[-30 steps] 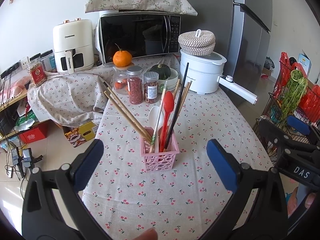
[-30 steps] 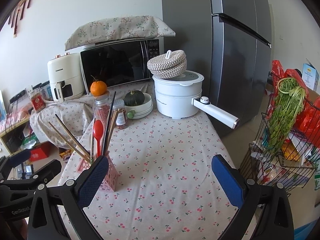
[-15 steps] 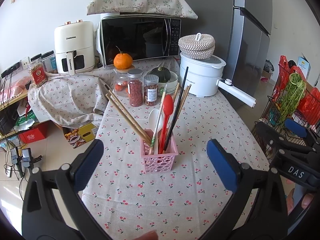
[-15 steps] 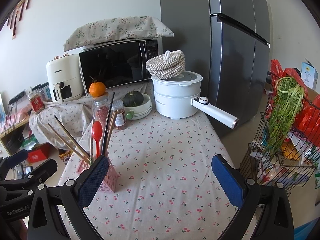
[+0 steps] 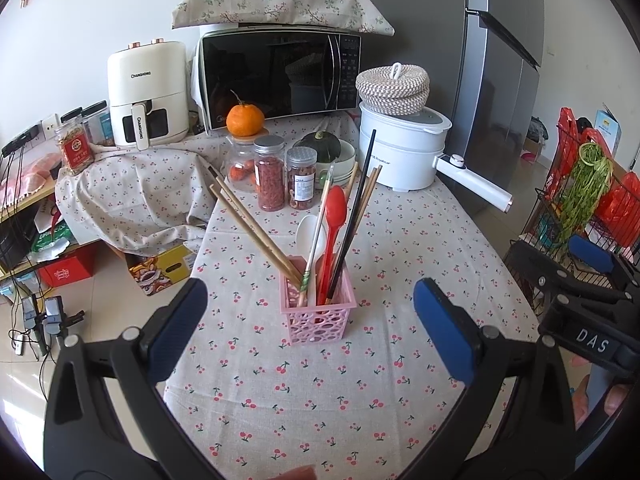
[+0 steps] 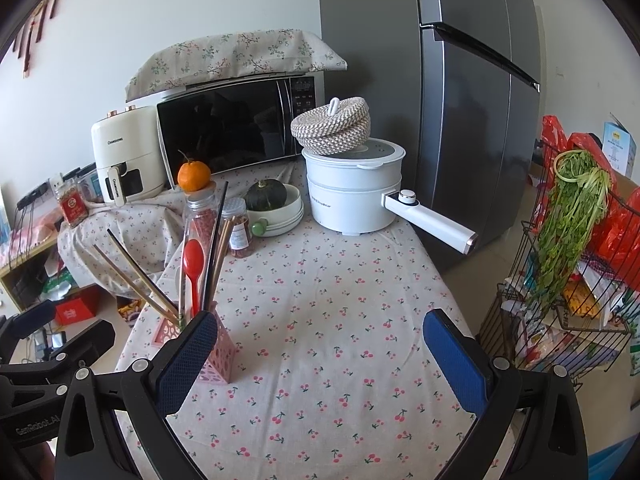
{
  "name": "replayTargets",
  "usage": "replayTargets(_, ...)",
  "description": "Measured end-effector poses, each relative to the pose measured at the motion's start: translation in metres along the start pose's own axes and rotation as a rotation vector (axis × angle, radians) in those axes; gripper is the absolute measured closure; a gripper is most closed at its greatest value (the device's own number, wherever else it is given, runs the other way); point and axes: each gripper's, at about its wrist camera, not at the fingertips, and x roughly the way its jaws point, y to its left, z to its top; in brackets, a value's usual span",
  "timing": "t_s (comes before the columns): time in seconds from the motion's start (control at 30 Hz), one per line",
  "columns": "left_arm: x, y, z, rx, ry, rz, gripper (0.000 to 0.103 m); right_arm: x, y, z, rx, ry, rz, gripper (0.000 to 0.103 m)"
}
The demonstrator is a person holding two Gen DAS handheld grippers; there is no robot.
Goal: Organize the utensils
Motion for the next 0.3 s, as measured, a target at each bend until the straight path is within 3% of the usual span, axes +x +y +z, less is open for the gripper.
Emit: replayTargets(0.3,0.0033,0.0009,-0.0004,-0.001,0.012,-0.005,0.001,0.0001,-0.0025,0.0001,0.009,0.004,0.0,0.0)
